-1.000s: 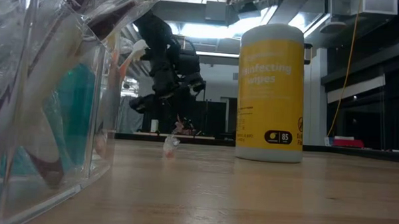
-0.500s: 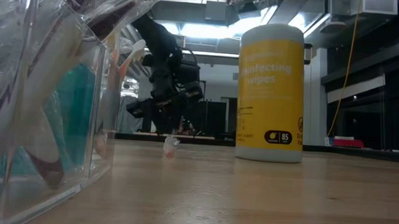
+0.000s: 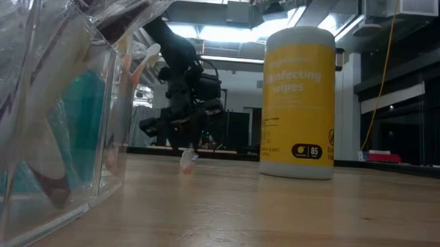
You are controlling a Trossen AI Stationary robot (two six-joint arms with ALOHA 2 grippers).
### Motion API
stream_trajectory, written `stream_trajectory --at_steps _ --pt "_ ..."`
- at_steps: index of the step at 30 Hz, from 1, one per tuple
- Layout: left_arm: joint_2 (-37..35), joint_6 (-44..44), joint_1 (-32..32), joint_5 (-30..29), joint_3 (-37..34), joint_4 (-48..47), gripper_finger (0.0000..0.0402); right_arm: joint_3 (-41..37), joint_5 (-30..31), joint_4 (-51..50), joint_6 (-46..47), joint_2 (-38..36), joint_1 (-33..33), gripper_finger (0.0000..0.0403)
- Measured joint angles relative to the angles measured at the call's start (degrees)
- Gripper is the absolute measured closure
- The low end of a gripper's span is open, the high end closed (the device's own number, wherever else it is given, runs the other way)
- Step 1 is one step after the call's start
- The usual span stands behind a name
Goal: Pick & Place toothbrushing station
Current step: Put the orange toothbrush into the left side of the transparent organizer
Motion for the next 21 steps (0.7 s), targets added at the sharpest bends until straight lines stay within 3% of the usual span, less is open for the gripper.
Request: stream_trajectory --at_steps 6,21 --pt "0.13 -1.19 0.02 0.2 -0.02 0.79 0.0244 0.0 0.25 -0.01 0.04 0.0 0.17 0.0324" --pt "0.35 -1.13 -0.01 1.73 -0.02 2.16 0.0339 -0.01 0.25 -0.05 0.47 0.0 0.89 0.0324"
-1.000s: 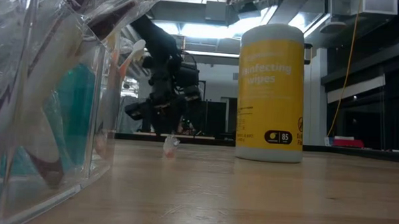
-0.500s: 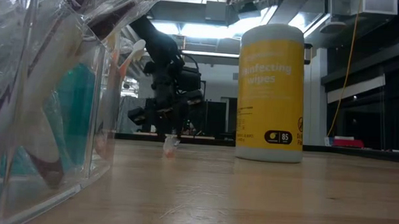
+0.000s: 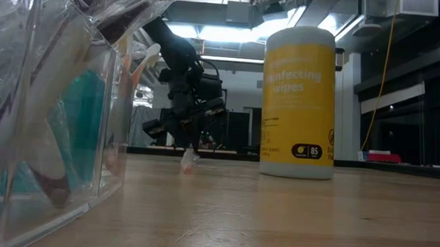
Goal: Pick & Place toothbrushing station
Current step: Put the orange toothbrush into the left side of the transparent organizer
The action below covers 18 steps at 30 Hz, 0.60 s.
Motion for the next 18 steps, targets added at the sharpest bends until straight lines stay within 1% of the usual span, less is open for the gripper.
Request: stream_trajectory --at_steps 7,15,18 --pt "0.0 1.42 -0.07 1.48 0.0 0.78 0.0394 -0.01 0.0 0.0 1.05 0.0 0.28 0.0324" --pt "-1.75 7.52 -0.2 1.99 0.0 0.33 0.04 0.01 0.05 0.02 2.9 0.02 1.84 0.0324" --pt "-4.08 9.11 -0.4 2.07 0.0 0.46 0.04 0.01 1.85 0.45 3.89 0.5 2.62 0.0324"
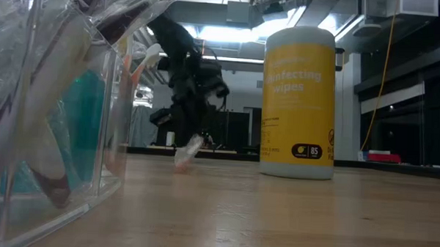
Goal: Pick & Place toothbrushing station
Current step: Put the orange toothbrush into the left side of the transparent organizer
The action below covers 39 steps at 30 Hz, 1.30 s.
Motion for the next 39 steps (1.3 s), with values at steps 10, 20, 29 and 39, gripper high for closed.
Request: stream_trajectory --at_steps 10,20,29,39 --pt "-12.49 10.65 -2.08 8.61 0.0 -1.54 0.04 -0.02 2.06 1.41 1.67 2.62 1.07 0.0324" --pt "-29.25 18.34 -14.65 -31.89 0.07 1.18 0.04 -0.02 1.69 3.81 -0.5 2.93 1.07 0.0324" --pt "-37.47 2.67 -32.15 -43.99 0.04 0.93 0.04 -0.02 0.66 4.79 -3.08 2.93 1.07 0.0324" --pt "-38.21 -5.36 -49.51 -66.62 0.02 7.02 0.04 -0.02 -2.34 5.27 -2.82 2.93 1.07 0.0324"
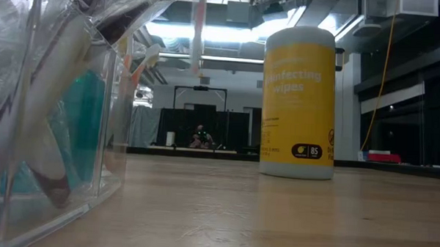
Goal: Pick & Place toothbrushing station
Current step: Put the orange toothbrush into the left side of the transparent organizer
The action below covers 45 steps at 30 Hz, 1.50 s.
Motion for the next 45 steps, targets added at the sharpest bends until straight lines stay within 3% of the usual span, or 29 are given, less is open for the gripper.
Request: stream_trajectory --at_steps 5,13,17,23,31,37,45 --pt "0.0 -0.59 -5.85 -6.3 0.0 6.04 0.04 0.0 -1.08 0.72 0.22 0.0 0.0 0.0324" --pt "0.45 -6.52 -17.42 -21.87 0.0 5.56 0.04 0.0 -1.3 1.6 0.24 0.0 0.0 0.0324" --pt "2.69 -9.08 -21.7 -26.38 0.0 3.19 0.04 0.0 -1.34 1.6 0.19 0.0 0.0 0.0324" --pt "7.52 -16.68 -24.74 -28.37 -0.07 -1.5 0.04 0.0 -1.52 2.3 0.34 0.0 0.0 0.0324" --pt "9.88 -23.83 -29.33 -29.69 -0.07 -0.55 0.04 0.0 -1.52 2.47 3.01 -0.02 -0.02 0.0324" --pt "9.9 -26.17 -33.1 -34.02 -0.07 -0.62 0.04 0.0 -1.74 2.47 2.99 -0.02 -0.85 0.0324" --pt "10.0 -28.42 -34.76 -34.42 -0.05 -2.08 0.04 0.0 -4.67 2.47 3.28 -0.02 -2.37 0.0324"
